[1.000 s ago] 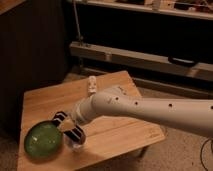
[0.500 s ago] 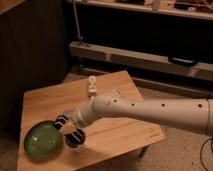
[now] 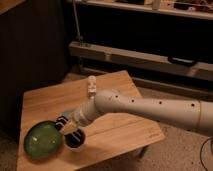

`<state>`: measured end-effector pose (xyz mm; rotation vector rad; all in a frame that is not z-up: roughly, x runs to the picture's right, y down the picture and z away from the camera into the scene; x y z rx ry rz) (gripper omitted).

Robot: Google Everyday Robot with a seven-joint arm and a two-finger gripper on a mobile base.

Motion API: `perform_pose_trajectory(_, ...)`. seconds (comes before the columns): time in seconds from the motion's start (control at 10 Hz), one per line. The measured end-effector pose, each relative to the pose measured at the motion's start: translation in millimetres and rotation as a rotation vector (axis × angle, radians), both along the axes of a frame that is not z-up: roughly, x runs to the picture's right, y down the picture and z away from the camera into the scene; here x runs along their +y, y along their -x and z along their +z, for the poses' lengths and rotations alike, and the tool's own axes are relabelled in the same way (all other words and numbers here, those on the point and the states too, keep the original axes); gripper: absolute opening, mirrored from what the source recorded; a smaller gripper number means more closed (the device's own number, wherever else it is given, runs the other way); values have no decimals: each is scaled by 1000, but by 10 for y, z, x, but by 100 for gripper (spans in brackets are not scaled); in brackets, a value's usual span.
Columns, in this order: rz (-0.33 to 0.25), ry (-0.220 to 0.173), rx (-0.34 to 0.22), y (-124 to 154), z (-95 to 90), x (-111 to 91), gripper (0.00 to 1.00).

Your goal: Place the eraser in the ceramic cup

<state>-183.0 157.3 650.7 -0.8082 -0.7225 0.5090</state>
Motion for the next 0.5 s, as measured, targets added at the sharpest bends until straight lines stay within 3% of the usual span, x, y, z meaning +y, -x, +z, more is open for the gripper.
perform_pose_trajectory(0.1,-12,-2,8,10,4,10,80)
perform_pose_trajectory(0.5,-22,3,25,11,27,22,80)
